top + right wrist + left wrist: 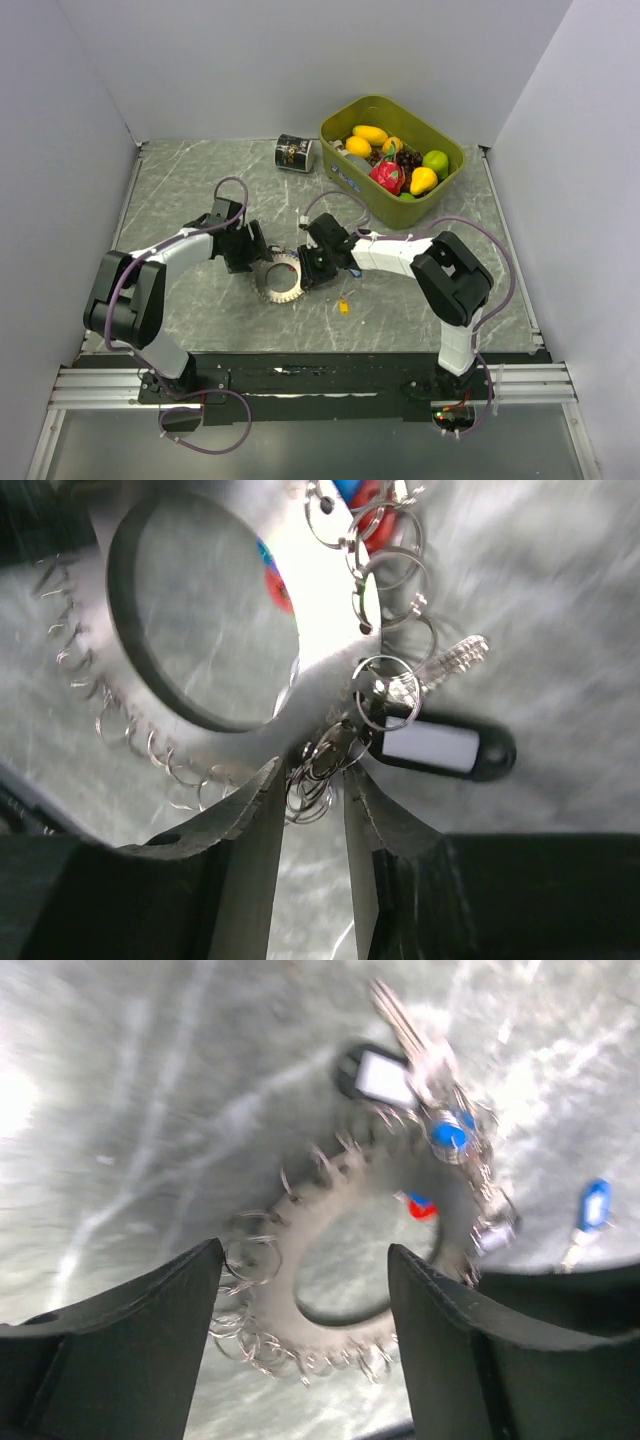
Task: Put the keys on the keyring
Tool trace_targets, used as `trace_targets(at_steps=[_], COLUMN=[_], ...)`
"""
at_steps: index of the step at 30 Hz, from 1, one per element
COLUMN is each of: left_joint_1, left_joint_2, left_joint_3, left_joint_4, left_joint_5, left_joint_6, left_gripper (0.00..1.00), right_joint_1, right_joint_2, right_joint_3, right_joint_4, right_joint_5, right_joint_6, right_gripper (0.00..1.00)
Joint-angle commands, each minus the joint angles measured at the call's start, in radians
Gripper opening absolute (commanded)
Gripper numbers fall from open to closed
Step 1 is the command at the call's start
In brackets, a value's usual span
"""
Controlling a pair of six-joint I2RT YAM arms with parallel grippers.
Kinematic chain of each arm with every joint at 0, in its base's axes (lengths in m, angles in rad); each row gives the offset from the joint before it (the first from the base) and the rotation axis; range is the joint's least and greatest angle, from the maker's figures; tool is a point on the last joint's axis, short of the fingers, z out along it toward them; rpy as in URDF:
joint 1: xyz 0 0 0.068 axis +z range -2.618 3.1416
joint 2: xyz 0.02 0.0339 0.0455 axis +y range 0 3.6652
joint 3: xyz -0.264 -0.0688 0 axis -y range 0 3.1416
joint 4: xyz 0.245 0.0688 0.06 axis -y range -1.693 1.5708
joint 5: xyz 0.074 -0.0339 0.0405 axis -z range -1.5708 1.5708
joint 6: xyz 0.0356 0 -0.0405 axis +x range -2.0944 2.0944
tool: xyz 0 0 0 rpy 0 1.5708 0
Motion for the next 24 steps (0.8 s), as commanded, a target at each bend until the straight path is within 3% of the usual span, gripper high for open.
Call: trace_targets(at_steps=[1,5,7,11,13,24], left_joint_1=[-0.003,-0.003,-0.003,-0.003,-0.004,-0.006], left_joint_2=[-0.022,-0.06,-0.086,-0.126,-0.15,-0.232], left_joint_3=[0.051,0.044,0.041,0.037,0.029,-0.012], left_joint_4=[-0.1,-0.13,-0.14,-0.145,-0.142,-0.116], left_joint_5=[-0.151,-0.223,-0.223,-0.223,-0.22,-0.125], left_joint_6=[0.058,0.078,0.087,0.103,0.106,0.126], left_gripper=[0.75,0.78,0.8,0.81,0.81,0.81], right_joint_1=[0.026,0.034,0.032,0.031,0.028,-0.015], right_joint_2=[-0.08,-0.109,-0.14,-0.235,-0.263,-0.312], right_joint_3=[-0.017,-0.011,-0.003,-0.012,-0.015,-0.047], right_joint_4=[-0.041,-0.055,-0.07,-0.067,-0.066,-0.057], right_joint_5=[-0.053,-0.092,-0.086,-0.014,0.023,-0.007], right_joint_6=[0.029,0.026,0.016,-0.004,-0.012,0.002], right_gripper=[0.37,0.41,0.48,0.85,0.9,0.91])
